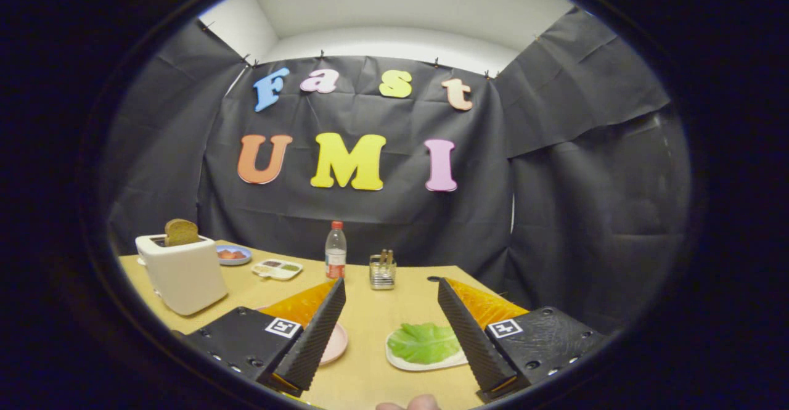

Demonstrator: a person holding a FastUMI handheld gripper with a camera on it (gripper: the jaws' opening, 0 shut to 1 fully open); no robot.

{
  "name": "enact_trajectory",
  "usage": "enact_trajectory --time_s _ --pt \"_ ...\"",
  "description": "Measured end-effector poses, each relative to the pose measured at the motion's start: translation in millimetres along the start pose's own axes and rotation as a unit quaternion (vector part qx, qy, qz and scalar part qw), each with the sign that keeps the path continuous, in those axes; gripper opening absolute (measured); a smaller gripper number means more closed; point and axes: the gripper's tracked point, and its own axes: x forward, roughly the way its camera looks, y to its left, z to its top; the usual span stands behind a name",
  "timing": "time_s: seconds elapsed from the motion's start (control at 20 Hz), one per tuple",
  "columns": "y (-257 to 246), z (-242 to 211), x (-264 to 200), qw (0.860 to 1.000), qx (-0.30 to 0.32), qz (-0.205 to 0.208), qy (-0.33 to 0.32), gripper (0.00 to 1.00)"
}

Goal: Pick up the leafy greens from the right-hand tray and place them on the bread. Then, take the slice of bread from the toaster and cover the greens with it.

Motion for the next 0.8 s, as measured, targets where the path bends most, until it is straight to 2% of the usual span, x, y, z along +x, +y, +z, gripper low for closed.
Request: enact_trajectory --time_s 0.25,0.5,0.6,0.8 --pt "-57.9 -2.2 18.9 0.999 -0.008 -0.032 0.025 0.94" --pt "-88.3 -44.6 47.1 0.993 0.044 -0.02 0.105 0.94" --pt "-96.2 -63.1 58.4 0.986 0.079 -0.014 0.145 0.94" --pt "-104.1 -113.9 78.5 0.955 0.173 -0.022 0.239 0.96"
